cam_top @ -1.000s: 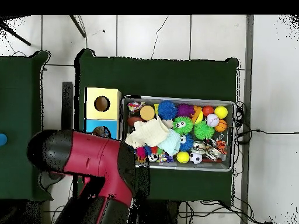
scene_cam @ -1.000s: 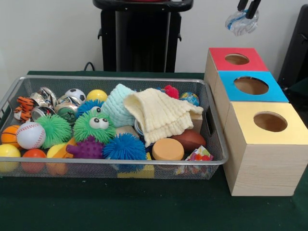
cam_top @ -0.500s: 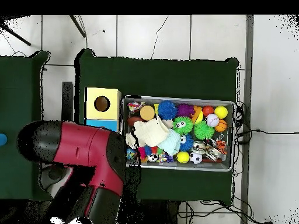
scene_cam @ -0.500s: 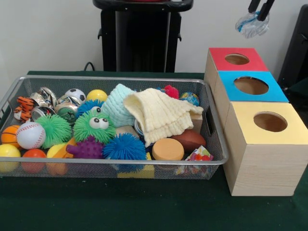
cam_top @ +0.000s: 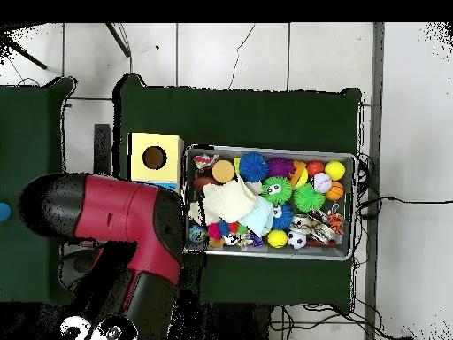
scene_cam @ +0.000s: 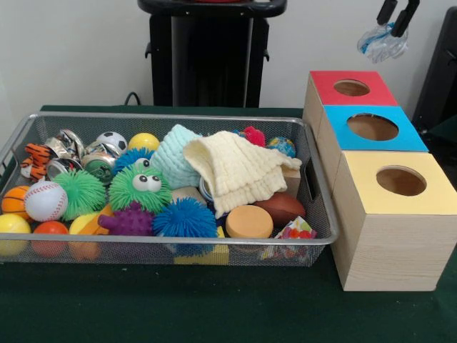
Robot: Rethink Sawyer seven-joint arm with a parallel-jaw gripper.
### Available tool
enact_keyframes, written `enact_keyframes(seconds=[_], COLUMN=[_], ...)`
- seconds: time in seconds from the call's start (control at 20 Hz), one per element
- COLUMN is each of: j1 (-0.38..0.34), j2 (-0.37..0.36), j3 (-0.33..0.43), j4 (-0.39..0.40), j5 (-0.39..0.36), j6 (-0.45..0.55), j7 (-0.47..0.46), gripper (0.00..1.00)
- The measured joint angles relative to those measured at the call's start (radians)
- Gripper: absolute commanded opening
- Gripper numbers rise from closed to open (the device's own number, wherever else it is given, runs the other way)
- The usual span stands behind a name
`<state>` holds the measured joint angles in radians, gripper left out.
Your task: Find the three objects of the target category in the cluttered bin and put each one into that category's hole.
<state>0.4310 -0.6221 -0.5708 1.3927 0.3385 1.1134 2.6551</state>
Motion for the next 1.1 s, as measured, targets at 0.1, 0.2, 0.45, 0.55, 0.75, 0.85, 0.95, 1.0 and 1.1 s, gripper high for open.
enact_keyframes(seconds=[0.1,0.2,0.45,0.55,0.75,0.85,0.95,1.0,1.1], j1=[0.0,0.0,0.0,0.0,-0.001,-0.002,-0.007,-0.012,-0.016], j2=[0.0,0.0,0.0,0.0,0.001,0.002,0.002,0.004,0.005], j3=[0.0,0.0,0.0,0.0,0.001,0.003,0.009,0.014,0.018], j4=[-0.003,-0.003,-0.003,-0.003,-0.001,0.001,0.007,0.01,0.012], j5=[0.002,0.003,0.003,0.003,0.005,0.007,0.012,0.014,0.014], j6=[0.0,0.0,0.0,0.0,-0.001,-0.005,-0.02,-0.034,-0.047], j7=[0.0,0.0,0.0,0.0,0.0,0.0,0.0,0.0,0.0], gripper=[0.0,0.0,0.0,0.0,0.0,0.0,0.0,0.0,0.0])
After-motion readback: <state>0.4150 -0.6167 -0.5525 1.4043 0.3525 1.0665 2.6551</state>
